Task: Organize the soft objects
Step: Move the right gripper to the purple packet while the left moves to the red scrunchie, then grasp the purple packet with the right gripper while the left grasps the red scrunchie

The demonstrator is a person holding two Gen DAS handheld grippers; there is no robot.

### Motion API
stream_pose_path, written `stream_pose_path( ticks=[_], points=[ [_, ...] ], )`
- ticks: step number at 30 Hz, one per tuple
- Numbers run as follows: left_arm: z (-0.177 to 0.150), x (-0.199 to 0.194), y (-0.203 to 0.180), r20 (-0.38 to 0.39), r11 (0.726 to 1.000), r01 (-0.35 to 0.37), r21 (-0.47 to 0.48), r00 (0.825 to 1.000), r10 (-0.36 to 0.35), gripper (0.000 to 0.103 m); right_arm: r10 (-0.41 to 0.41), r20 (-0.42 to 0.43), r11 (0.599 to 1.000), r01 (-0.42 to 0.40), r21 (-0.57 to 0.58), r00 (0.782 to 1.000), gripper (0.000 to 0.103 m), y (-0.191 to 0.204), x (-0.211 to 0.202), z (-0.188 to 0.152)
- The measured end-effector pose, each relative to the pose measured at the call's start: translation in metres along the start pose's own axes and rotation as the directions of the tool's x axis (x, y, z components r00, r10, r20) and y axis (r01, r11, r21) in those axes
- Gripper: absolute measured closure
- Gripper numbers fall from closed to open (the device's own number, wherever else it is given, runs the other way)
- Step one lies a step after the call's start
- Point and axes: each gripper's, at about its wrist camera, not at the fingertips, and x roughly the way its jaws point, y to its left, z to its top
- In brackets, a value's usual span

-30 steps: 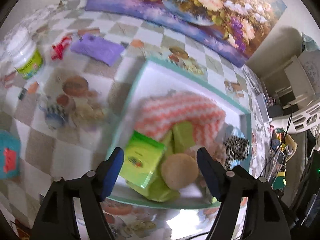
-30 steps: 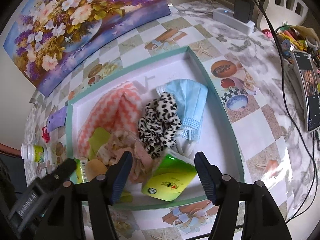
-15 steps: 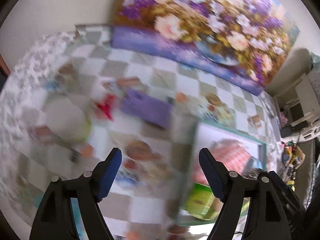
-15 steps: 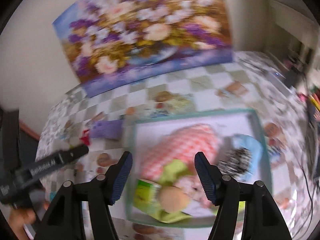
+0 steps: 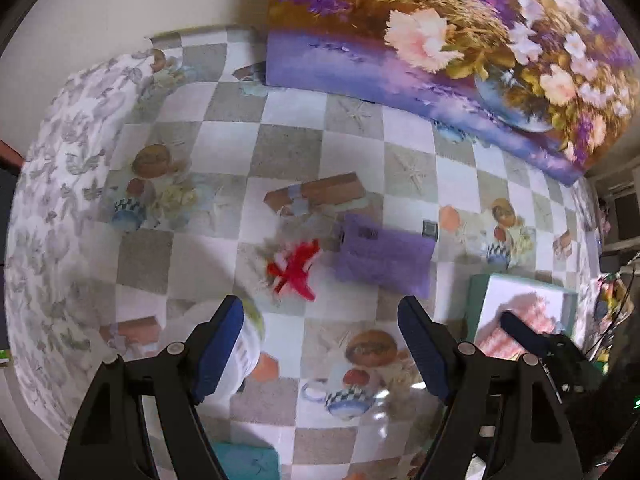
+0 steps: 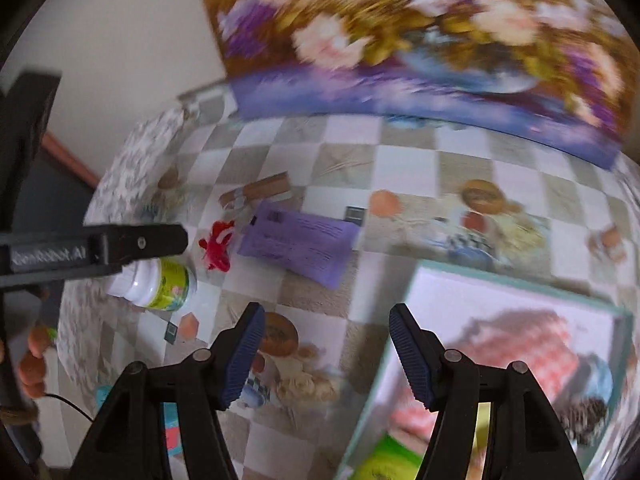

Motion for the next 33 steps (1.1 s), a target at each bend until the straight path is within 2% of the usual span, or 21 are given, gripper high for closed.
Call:
stream_pose_path(
  ticks=[2,4,6,10,12,13,18,22,28,33],
  points=[
    [0.011,0.005,0.004,-0.013,1.000,0.022,-0.022,1.000,-0.022,0.023,-0.011,-0.020,0.999,0.010,-0.045,1.000,0.035,0.003,0.016,0.007],
    [0.018,0.009,0.007,-0.018,1.000,0.012,-0.027,1.000,-0.012,0.023,-0.018,-0.040,0.997,0.015,-0.077,0.999,0.031,0.004,0.030,0.013],
    [0.025,0.012,0.008,-0.026,1.000,-0.012,-0.008,1.000,0.012,0.023,-0.023,-0.049,0.994,0.018,-0.109,0.999,0.019,0.007,0.040,0.019],
    [0.039,0.014,0.016,-0.036,0.999,-0.042,-0.008,0.998,0.042,0.023,-0.035,-0.056,0.982,0.024,-0.188,0.998,0.017,0.017,0.054,0.031],
    [0.044,0.016,0.023,-0.043,0.999,-0.032,-0.023,0.999,0.031,0.023,-0.032,-0.072,0.973,0.015,-0.230,0.997,0.003,0.024,0.063,0.036],
    [0.045,0.018,0.025,-0.050,0.999,-0.028,-0.028,0.998,0.027,0.023,-0.036,-0.073,0.967,0.017,-0.253,0.997,0.001,0.028,0.066,0.037],
    [0.047,0.028,0.034,-0.087,0.999,-0.020,-0.037,0.996,0.016,0.023,-0.069,-0.088,0.943,0.036,-0.330,0.994,0.001,0.038,0.085,0.040],
    [0.048,0.036,0.037,-0.101,0.999,-0.024,-0.040,0.995,0.019,0.023,-0.093,-0.096,0.938,0.055,-0.342,0.991,0.001,0.041,0.097,0.046],
    [0.049,0.043,0.039,-0.117,0.999,-0.033,-0.037,0.993,0.029,0.023,-0.116,-0.104,0.954,0.081,-0.289,0.988,0.001,0.037,0.117,0.056],
    [0.050,0.049,0.037,-0.122,0.998,-0.053,-0.033,0.991,0.048,0.023,-0.148,-0.077,0.965,0.127,-0.231,0.986,0.000,0.028,0.121,0.063]
  ],
)
